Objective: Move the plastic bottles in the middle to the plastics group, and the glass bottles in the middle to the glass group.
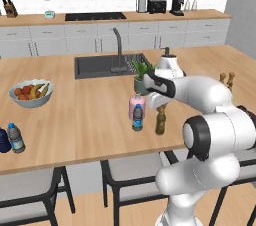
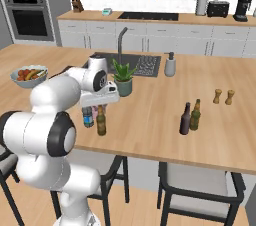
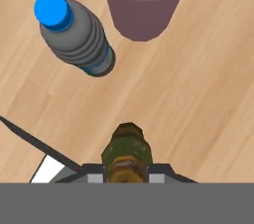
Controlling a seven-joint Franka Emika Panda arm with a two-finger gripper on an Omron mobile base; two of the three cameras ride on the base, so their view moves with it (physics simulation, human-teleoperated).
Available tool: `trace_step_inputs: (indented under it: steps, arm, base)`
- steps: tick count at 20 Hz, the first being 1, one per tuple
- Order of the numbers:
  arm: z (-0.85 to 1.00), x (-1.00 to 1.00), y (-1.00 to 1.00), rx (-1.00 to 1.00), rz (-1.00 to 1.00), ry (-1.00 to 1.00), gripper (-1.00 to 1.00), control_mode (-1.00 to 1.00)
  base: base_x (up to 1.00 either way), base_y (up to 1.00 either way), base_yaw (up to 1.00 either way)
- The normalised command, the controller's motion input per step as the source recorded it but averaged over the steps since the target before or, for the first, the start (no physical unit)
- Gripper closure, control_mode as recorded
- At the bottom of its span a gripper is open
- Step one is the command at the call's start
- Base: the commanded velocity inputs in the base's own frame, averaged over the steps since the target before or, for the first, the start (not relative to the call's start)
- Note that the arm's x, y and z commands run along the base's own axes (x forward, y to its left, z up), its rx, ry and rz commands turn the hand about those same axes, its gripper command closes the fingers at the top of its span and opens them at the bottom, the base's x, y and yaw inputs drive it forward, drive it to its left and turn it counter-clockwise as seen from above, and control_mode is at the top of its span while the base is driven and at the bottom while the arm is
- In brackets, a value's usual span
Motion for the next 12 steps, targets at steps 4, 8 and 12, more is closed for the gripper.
trace_step_inputs:
  steps: [4, 8, 12]
  arm:
    - [0.34, -0.35, -0.48, 0.00, 0.00, -0.14, 1.00, -1.00]
    - [0.28, -0.35, -0.79, 0.02, -0.14, -0.09, 1.00, -1.00]
    - [0.17, -0.32, -0.92, 0.02, -0.24, 0.00, 1.00, -1.00]
  base:
    - [0.00, 0.00, 0.00]
    - [0.00, 0.00, 0.00]
    - [0.00, 0.00, 0.00]
